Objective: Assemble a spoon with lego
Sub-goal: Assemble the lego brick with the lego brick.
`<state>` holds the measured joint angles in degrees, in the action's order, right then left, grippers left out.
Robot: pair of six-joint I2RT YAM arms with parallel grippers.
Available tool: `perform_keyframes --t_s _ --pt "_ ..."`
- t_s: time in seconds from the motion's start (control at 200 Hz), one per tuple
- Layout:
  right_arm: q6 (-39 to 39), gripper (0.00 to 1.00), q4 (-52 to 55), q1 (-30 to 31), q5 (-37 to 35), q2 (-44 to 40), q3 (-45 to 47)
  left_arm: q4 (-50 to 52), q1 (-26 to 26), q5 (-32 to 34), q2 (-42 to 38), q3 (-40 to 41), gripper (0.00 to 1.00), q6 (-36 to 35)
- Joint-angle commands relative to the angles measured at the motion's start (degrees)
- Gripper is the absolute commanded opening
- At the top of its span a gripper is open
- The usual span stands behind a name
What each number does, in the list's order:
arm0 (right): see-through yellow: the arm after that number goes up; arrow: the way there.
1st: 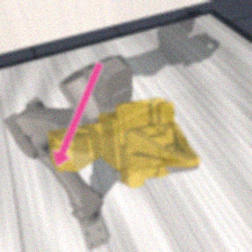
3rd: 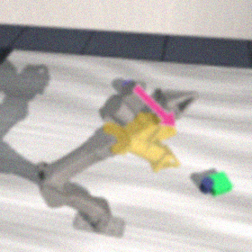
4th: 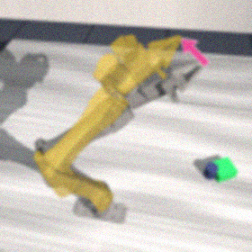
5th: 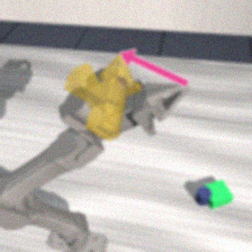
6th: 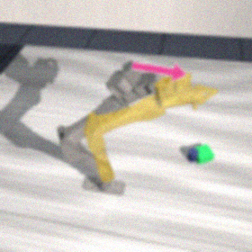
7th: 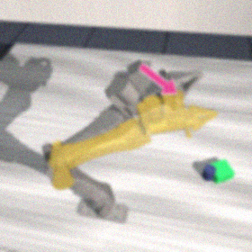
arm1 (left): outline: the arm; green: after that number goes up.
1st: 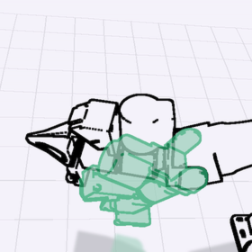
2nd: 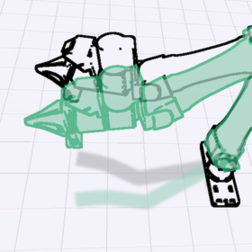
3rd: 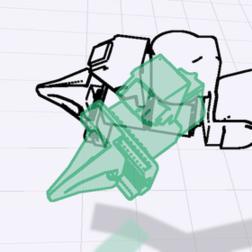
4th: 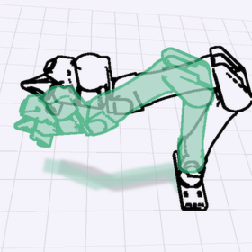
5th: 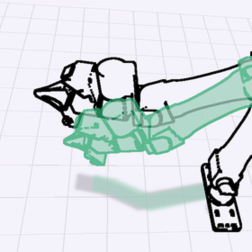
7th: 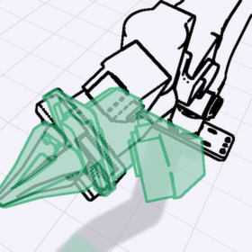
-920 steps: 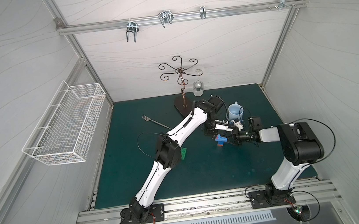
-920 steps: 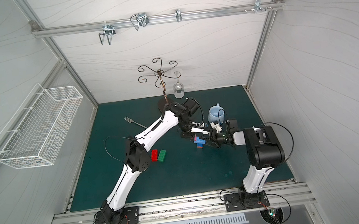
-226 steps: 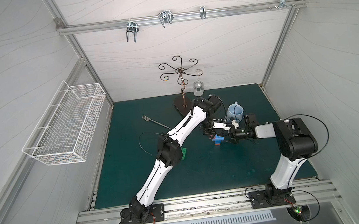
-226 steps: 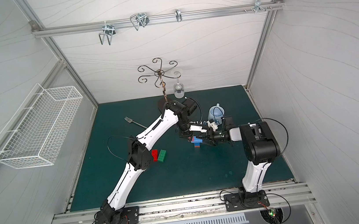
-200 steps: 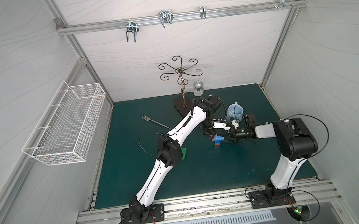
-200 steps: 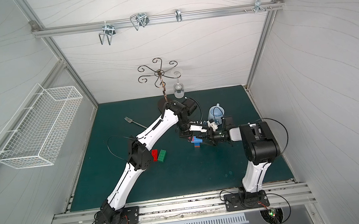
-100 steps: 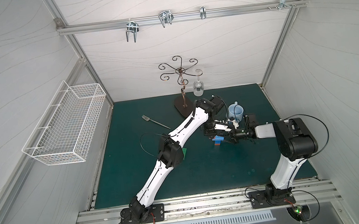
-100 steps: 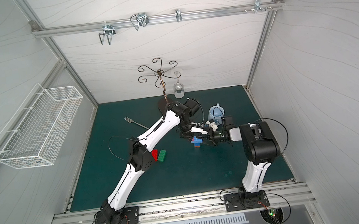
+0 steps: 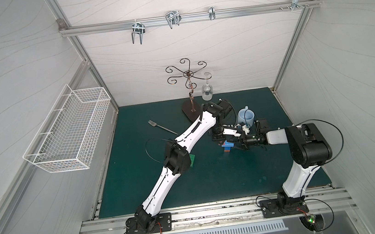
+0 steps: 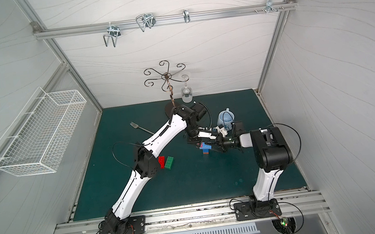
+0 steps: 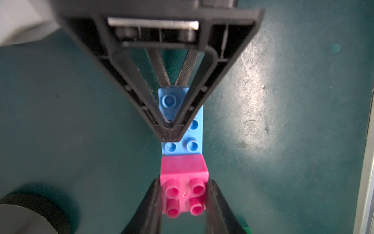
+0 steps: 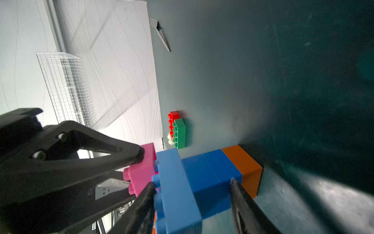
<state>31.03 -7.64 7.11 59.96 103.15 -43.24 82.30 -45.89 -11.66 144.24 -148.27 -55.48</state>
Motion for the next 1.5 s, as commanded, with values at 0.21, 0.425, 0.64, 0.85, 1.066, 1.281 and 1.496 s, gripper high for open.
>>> perform_keyframes --t_s 0.21,0.425,0.64,0.85,1.066,1.281,1.496 --pt "-0.45 0.58 3.61 0.71 -5.34 2.38 1.06 -1.13 -0.94 4.71 1.33 2.46 0.3 -1.73" --pt "-0.36 0.58 3.35 0.11 -5.46 2.16 1.38 -2.72 -1.04 6.56 -1.03 2.54 0.36 -1.91" --pt "-0.27 0.58 3.37 0.09 -5.47 1.96 1.46 -3.12 -1.19 6.48 -2.11 3.15 0.43 -1.48" --pt "-0.42 0.58 3.39 0.09 -5.48 1.85 1.43 -3.97 -1.13 5.71 -2.65 3.94 0.54 -1.99" --pt "-0.44 0.58 3.39 0.09 -5.38 2.1 1.34 -4.44 -1.13 6.39 -3.27 4.18 0.53 -2.69" --pt "-0.44 0.59 3.48 0.09 -5.51 2.05 1.33 -4.96 -1.13 6.83 -4.87 6.23 0.55 -2.66" --pt "-0.53 0.59 3.59 -0.04 -5.51 2.12 1.31 -8.37 -1.13 6.58 -7.53 9.49 0.7 -2.6"
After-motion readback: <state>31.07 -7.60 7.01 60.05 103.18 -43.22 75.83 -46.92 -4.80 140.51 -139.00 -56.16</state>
